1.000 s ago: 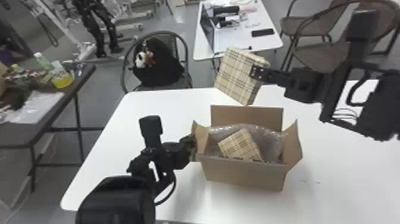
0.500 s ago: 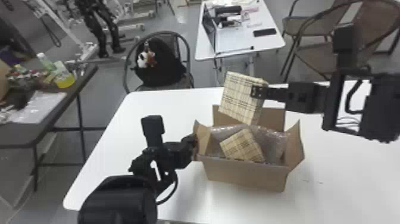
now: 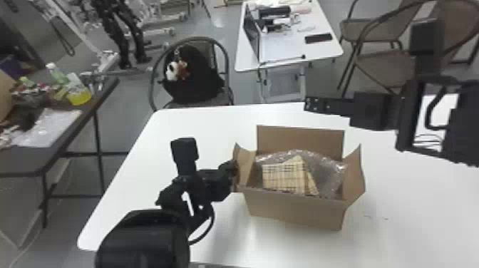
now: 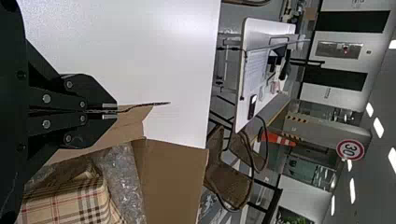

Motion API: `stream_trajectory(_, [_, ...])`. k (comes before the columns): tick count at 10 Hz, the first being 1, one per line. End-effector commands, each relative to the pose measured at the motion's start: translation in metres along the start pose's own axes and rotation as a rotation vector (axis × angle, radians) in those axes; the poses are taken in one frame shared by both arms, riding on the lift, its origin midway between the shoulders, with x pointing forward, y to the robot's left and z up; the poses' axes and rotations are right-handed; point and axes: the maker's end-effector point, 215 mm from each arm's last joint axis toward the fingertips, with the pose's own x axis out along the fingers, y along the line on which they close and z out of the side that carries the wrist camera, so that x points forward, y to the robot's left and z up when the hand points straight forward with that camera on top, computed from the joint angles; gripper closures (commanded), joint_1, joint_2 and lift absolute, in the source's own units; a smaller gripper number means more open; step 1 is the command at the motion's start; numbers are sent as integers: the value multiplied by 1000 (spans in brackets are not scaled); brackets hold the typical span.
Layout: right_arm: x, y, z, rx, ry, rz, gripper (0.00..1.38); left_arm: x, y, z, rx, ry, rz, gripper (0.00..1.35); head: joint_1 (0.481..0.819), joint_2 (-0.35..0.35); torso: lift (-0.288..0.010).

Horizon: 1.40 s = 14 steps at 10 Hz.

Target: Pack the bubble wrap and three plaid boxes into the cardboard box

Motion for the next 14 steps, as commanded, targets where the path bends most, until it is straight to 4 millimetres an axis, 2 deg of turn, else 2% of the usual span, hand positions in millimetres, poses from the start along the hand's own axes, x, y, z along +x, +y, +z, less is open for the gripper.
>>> stream_trajectory(1, [-23,-24,23,-85,-68,-95,116,0,-1,0,-3,-1,0,1216,695,271,-92])
stream_trajectory(2, [-43,-46,29,-111,-118,-155,116,0,-1,0,-3,-4,0,1216,695,251,-92])
stream_trajectory(3, [-77,-72,36,-183,-197,-291,116,-1,2,1,-3,-7,4,1216,694,225,-92])
stream_trajectory(4, [-116,-93,34,-213,-267,-447,116,-2,4,0,-6,-7,8,1216,694,186,-92])
stream_trajectory(6, [-181,-128,-3,-156,-397,-692,116,-6,9,-4,-16,-9,15,1216,695,91,-92])
stream_trajectory(7, [-220,-137,-13,-182,-469,-838,116,-8,12,-5,-19,-11,18,1216,695,59,-92])
stream_trajectory(9, [-279,-150,-37,-269,-528,-1072,117,-12,16,-9,-26,-13,24,1216,695,8,-92])
stream_trajectory(10, [-300,-155,-55,-305,-538,-1144,117,-13,17,-9,-29,-15,22,1216,695,-26,-92])
stream_trajectory(12, [-337,-185,-97,-297,-483,-1245,117,-14,19,-10,-32,-15,23,1216,695,-61,-92])
stream_trajectory(13, [-360,-201,-108,-297,-453,-1294,122,-14,19,-9,-31,-16,23,1216,695,-85,-92])
stream_trajectory(14, [-373,-216,-119,-284,-419,-1315,124,-14,18,-9,-31,-18,20,1216,695,-114,-92])
